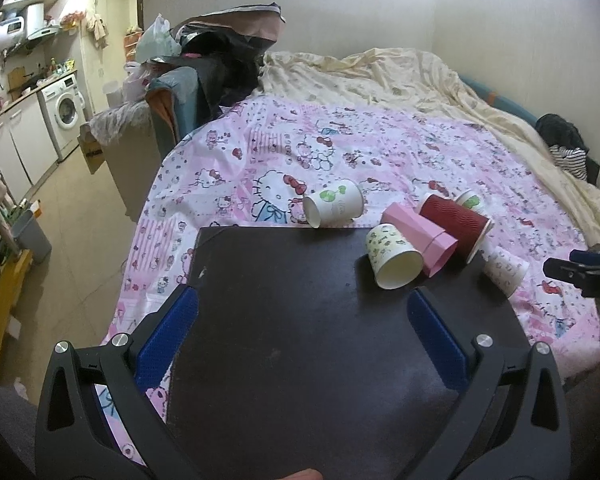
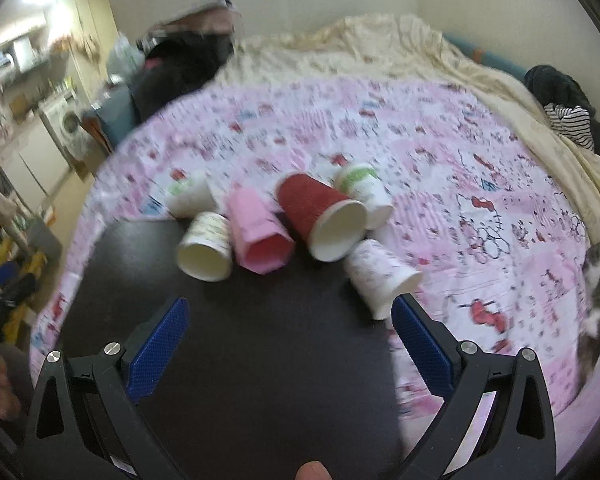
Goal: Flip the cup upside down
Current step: 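Reach the right gripper to the white Hello Kitty cup and close on it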
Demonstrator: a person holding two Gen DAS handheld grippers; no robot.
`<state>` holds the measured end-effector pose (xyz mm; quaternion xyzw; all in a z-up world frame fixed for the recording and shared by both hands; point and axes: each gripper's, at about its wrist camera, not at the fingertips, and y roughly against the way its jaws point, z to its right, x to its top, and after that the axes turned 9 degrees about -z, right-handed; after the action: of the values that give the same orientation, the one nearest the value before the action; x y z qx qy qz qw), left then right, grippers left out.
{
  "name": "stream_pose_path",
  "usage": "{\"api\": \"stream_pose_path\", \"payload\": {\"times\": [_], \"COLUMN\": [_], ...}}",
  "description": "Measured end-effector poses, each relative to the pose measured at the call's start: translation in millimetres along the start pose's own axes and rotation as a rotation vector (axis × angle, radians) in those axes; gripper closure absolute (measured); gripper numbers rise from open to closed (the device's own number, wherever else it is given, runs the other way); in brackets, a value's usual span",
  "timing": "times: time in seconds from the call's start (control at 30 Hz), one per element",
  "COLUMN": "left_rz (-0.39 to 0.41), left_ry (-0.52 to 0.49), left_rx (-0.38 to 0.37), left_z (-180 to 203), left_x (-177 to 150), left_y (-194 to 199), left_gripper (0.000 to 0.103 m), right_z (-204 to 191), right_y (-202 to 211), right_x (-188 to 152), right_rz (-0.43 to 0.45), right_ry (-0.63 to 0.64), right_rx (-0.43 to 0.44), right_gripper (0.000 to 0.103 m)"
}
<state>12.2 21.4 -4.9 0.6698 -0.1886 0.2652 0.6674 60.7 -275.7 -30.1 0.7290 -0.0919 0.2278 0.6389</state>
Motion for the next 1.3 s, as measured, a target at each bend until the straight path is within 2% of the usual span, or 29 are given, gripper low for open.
{"api": "stream_pose_path", "payload": {"times": [0.17,0.27,0.5,0.73,0.77,0.83,0.87,1.03,1.1,1.17,1.3], "left_rz": [-0.064,-0.099,-0.143,-0.162,-0.158,-0.142,-0.137,-0.120,-0.117,-0.117,-0.128], "left_ry": [-0.004,-0.002,0.024,0.039,0.038,0.025,0.020,0.020,0.033,0.053,0.098], "left_rx": [0.023,0.027,0.007,0.005,0.010,0.023,0.026,0.033,0.036,0.044,0.051], "left_z": [-2.7,-4.6,-9.0,-14.1,-14.2,-12.4,-11.8,-14.2,-18.2,-23.4,-35.2], "left_x": [4.4,4.3,5.4,6.4,6.3,6.3,7.3,8.0,8.5,9.1,9.4], "left_y": [-14.8,-23.0,-31.6,-35.9,-35.1,-32.0,-31.2,-25.0,-22.8,-21.3,-18.6], "left_gripper": [0.000,0.000,0.000,0.000,0.000,0.000,0.000,0.000,0.000,0.000,0.000], "right_z": [17.7,26.1,30.5,33.8,34.9,37.8,39.4,37.9,30.4,13.4,-28.2], "right_y": [-49.1,-75.5,-132.5,-165.2,-167.5,-171.4,-171.5,-149.5,-131.0,-111.0,-94.1], "right_x": [24.6,33.5,52.7,59.8,59.2,59.4,58.5,55.4,51.4,42.0,15.2], "right_rz": [-0.237,-0.315,-0.481,-0.557,-0.564,-0.579,-0.589,-0.537,-0.511,-0.476,-0.448], "right_ry": [0.151,0.202,0.336,0.376,0.375,0.367,0.354,0.290,0.213,0.126,-0.031], "right_rx": [-0.136,-0.169,-0.252,-0.299,-0.301,-0.308,-0.301,-0.238,-0.144,-0.013,0.203], "right_gripper": [0.000,0.000,0.001,0.002,0.003,0.023,0.037,0.037,0.038,0.038,0.037]}}
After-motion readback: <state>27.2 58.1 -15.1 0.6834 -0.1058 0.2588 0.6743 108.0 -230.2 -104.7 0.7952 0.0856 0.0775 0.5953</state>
